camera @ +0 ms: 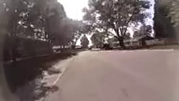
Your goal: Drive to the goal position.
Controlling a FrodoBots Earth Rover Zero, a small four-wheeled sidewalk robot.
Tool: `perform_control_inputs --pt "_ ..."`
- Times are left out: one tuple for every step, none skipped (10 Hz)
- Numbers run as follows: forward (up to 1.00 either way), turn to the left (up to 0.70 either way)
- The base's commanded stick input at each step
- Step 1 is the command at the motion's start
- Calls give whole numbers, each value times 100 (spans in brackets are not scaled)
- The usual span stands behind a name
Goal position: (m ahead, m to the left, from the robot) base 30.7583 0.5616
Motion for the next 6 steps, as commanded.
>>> perform_control_inputs --pt "100 18" --pt "100 37" --pt "100 38" --pt "100 38" --pt "100 3" --pt "100 2"
